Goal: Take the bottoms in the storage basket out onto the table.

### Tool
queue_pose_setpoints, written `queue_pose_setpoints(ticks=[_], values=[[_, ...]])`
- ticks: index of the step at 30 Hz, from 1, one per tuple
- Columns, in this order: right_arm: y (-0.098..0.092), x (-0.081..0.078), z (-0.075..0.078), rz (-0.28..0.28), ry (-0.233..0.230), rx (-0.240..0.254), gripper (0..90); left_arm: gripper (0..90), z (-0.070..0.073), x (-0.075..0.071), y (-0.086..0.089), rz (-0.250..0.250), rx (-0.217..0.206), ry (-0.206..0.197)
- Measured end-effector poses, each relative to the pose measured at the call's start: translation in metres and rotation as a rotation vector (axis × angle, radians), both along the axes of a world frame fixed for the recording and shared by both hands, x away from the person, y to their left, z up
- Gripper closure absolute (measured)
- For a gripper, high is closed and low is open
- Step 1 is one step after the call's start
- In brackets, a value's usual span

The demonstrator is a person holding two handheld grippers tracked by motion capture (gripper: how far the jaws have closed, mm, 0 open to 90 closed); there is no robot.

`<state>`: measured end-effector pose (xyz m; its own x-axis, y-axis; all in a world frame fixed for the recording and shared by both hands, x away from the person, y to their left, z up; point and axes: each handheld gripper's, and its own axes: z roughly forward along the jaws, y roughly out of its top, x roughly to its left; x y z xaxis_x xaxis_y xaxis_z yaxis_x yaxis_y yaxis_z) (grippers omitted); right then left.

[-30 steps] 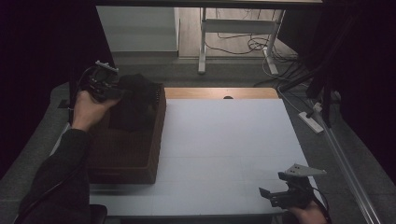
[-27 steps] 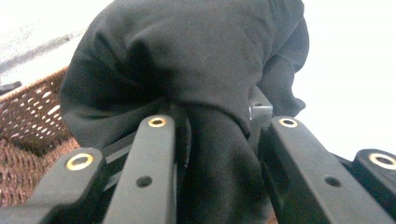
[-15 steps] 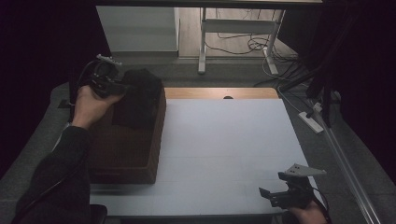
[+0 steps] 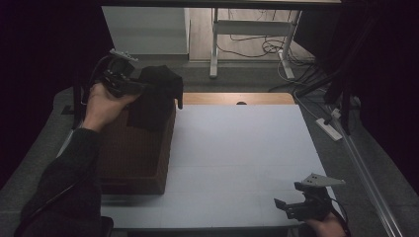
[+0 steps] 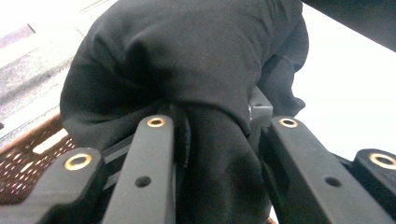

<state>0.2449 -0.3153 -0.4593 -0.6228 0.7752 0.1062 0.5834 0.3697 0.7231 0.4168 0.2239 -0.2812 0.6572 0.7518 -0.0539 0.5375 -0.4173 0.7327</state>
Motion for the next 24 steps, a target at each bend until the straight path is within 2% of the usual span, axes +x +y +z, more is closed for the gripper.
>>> queue_pose_setpoints(ticks=[8,24], values=[[0.000,0.000,0.000,0.000,0.002,0.002,2.9,71.8,0.005,0.003,-0.021,-0.047,0.000,-0.003],[0.000,0.000,0.000,0.000,0.000,0.003,2.9,71.7,0.010,0.004,-0.052,-0.107,0.001,-0.013]])
